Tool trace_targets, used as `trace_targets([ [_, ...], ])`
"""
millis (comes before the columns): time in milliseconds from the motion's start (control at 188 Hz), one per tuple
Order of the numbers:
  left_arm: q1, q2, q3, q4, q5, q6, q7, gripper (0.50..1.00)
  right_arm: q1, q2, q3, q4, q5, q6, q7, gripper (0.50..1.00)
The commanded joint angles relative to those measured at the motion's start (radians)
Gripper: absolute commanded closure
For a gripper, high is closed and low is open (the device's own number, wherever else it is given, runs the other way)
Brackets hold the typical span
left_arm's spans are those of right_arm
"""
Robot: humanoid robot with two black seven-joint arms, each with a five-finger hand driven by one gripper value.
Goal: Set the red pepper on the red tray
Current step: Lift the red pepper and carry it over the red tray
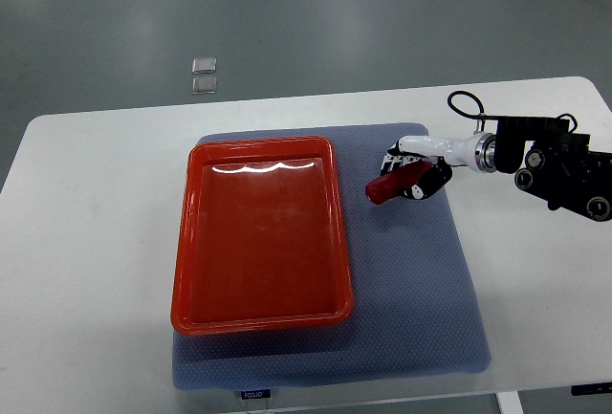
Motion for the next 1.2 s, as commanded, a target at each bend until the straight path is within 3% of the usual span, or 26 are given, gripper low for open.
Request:
trace_targets([
  [0,0.000,0.000,0.000,0.000,0.000,0.000,0.000,0.500,0.034,-0.027,0.002,0.017,0.006,0.011,0.001,1.000],
  [266,-0.001,0.000,0.002,0.000,0.000,0.000,0.000,0.500,0.171,-0.012,0.009,0.047,0.075,0.045,-0.001,1.000],
  [426,0.000,0.000,0.000,0.000,0.000,0.000,0.000,0.500,0.226,0.132,-0.007,0.024,0.122,0.045,-0.002,1.000],
  [575,0.000,0.000,0.000,0.000,0.000,0.000,0.000,0.500,0.221,0.295,-0.053,-0.098,0.121,0.030,-0.001,1.000],
  [772,0.000,0.000,0.000,-0.002,0.000,0.000,0.000,0.500,0.172,0.459,-0.064,-0.181,0.119,-0.007,0.001,1.000],
  [1193,0.000,0.000,0.000,0.000,0.000,0.000,0.000,0.500,0.063,0.464,-0.083,-0.267,0.118,-0.064,0.002,1.000],
])
